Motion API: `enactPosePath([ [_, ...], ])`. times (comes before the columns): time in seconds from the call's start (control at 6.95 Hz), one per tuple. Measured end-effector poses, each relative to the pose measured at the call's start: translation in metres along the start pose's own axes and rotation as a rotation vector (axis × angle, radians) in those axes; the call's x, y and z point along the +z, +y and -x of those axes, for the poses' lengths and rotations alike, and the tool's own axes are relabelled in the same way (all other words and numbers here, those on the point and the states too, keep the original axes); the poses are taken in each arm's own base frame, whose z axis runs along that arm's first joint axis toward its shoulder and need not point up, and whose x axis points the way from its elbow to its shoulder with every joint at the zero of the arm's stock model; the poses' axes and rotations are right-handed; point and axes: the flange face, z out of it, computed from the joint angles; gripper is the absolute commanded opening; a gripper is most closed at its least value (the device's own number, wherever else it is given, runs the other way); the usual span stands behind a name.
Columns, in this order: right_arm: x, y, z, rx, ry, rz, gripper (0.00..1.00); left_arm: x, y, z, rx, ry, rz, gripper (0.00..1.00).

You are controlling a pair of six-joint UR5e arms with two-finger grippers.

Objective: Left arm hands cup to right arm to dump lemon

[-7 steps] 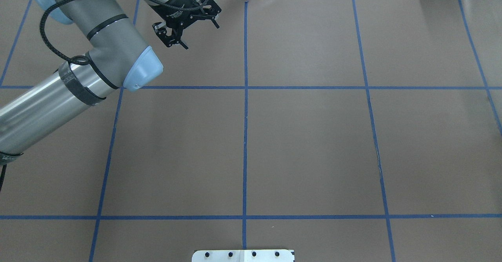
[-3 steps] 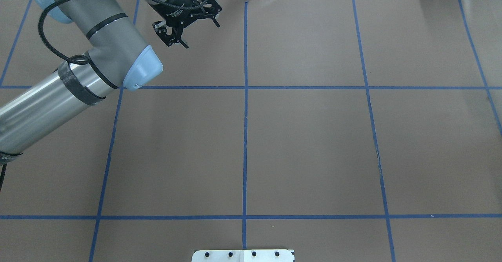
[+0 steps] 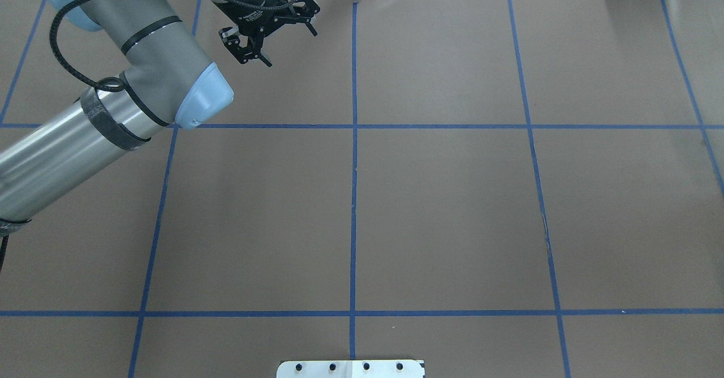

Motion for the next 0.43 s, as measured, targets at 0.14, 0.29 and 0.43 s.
enactPosePath([
  [0.14,-0.0017,-0.0023,-0.0021,0.066,-0.012,0.003,0.00,-0.0016,-0.0015,0.0001,-0.001,0.001,-0.003,1.00],
  [0.29,-0.0010,-0.0055,-0.0035,0.139,-0.023,0.003,0.00,-0.0028,-0.0024,-0.0002,-0.002,0.002,-0.005,1.00],
  [0.43,-0.0007,-0.0090,-0.0063,0.198,-0.032,0.003,0.00,-0.0032,-0.0029,-0.0004,-0.002,0.003,-0.007,1.00],
])
